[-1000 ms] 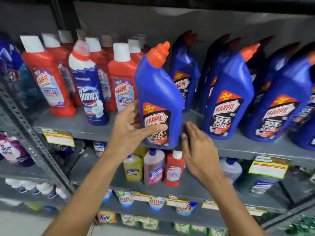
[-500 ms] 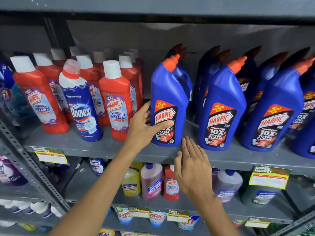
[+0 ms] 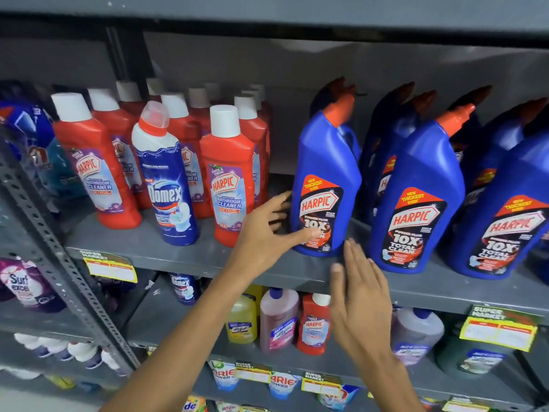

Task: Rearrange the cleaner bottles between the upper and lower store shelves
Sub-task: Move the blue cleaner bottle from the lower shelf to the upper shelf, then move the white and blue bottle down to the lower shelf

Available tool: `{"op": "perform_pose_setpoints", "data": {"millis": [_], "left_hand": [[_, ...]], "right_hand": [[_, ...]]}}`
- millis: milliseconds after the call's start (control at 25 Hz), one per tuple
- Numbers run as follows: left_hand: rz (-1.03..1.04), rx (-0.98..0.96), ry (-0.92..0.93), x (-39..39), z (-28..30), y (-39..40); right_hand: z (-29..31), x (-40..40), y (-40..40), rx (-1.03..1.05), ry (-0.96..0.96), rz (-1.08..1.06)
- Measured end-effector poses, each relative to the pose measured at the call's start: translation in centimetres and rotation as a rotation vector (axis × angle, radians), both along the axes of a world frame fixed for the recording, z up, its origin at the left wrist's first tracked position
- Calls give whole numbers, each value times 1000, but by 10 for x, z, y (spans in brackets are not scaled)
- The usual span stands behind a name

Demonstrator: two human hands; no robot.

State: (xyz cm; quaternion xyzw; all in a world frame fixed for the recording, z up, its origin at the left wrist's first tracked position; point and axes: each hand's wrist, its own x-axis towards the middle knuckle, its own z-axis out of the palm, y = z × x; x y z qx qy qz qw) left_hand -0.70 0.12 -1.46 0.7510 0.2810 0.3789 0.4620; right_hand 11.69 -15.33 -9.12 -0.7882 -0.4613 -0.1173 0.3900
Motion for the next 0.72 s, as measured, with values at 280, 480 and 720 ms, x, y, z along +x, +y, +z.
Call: {"op": "perform_pose_setpoints", "data": {"millis": [280, 480, 720], "left_hand": [[448, 205, -294, -145, -9, 27], [565, 192, -203, -193, -4, 87], [83, -20, -122, -182, 1, 135]], "right_hand": [[22, -73, 37, 368, 131, 450], [31, -143, 94, -45, 87, 529], [16, -178, 135, -195, -40, 346]]}}
